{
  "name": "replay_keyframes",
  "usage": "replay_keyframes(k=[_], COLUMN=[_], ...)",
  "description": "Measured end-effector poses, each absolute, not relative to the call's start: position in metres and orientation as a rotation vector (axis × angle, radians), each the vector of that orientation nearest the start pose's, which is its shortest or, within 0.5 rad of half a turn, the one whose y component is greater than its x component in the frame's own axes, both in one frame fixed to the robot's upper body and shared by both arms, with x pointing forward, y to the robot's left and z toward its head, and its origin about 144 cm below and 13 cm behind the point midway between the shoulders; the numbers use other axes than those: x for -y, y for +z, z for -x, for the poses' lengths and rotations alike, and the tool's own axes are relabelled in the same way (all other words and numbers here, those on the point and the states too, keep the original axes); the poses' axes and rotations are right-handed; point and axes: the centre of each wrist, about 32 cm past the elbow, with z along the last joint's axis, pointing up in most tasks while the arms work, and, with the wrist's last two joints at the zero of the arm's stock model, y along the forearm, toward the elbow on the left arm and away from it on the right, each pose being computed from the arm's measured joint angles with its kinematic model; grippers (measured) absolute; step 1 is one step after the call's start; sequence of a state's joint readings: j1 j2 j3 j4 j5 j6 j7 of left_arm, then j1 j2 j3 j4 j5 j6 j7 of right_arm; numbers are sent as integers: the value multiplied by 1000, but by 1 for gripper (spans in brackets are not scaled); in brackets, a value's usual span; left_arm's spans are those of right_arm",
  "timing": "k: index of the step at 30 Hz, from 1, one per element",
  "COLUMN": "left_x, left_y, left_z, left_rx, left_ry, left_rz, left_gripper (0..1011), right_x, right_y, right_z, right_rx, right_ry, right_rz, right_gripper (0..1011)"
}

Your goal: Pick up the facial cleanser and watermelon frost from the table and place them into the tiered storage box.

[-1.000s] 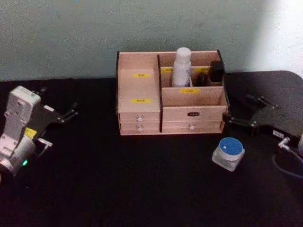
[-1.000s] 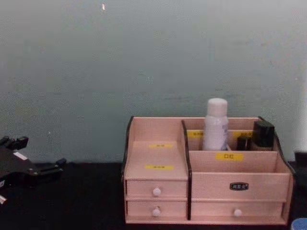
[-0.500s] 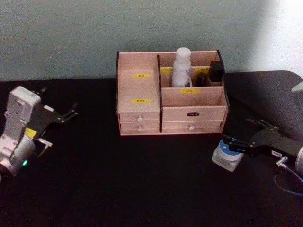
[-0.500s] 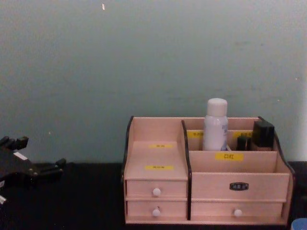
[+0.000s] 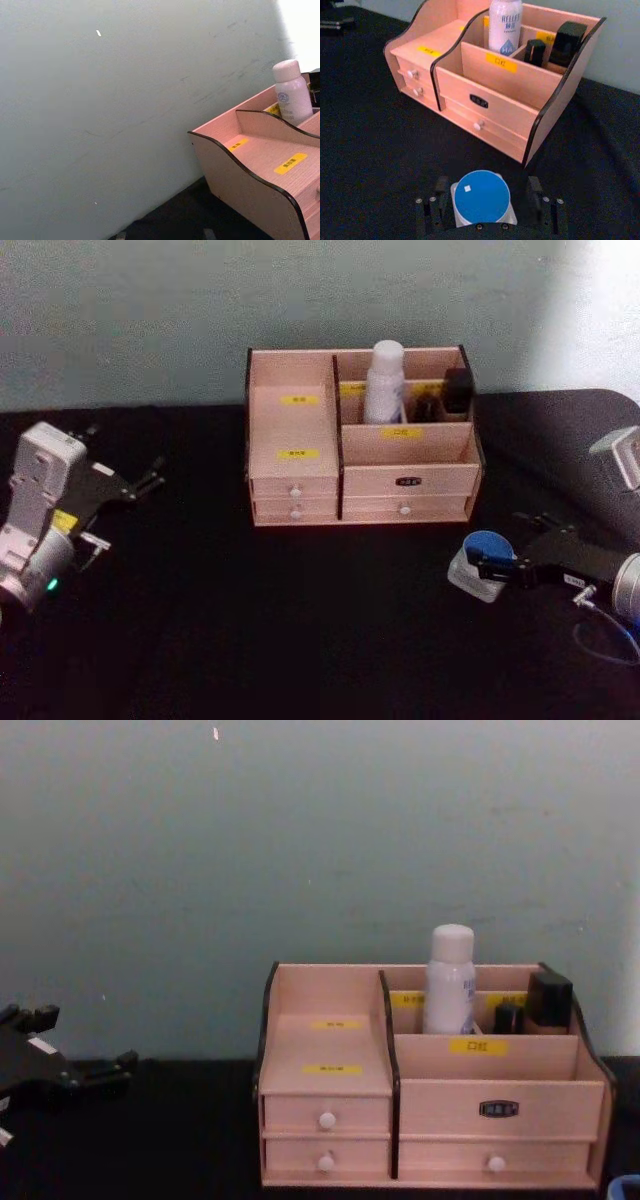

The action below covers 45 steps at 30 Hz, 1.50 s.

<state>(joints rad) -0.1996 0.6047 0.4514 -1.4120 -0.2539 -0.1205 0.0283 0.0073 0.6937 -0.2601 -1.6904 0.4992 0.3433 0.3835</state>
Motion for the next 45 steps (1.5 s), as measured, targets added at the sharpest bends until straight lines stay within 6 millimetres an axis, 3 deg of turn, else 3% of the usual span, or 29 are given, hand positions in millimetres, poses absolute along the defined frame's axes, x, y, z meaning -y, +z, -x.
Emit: replay_keyframes(k=[40, 45], left_x=[-310, -310], left_y=[1140, 1140], left_z=[-489, -489], left_rx=[285, 285], left_ry=[1248, 1248], left_rz=[-305, -304], left_gripper=[1001, 1001], right_x=[331, 331], right_y=[1176, 1176], right_z=[-450, -450], right_rx=[-208, -208], right_ry=[-895, -895], right_rz=[459, 458], right_gripper=[1002, 926])
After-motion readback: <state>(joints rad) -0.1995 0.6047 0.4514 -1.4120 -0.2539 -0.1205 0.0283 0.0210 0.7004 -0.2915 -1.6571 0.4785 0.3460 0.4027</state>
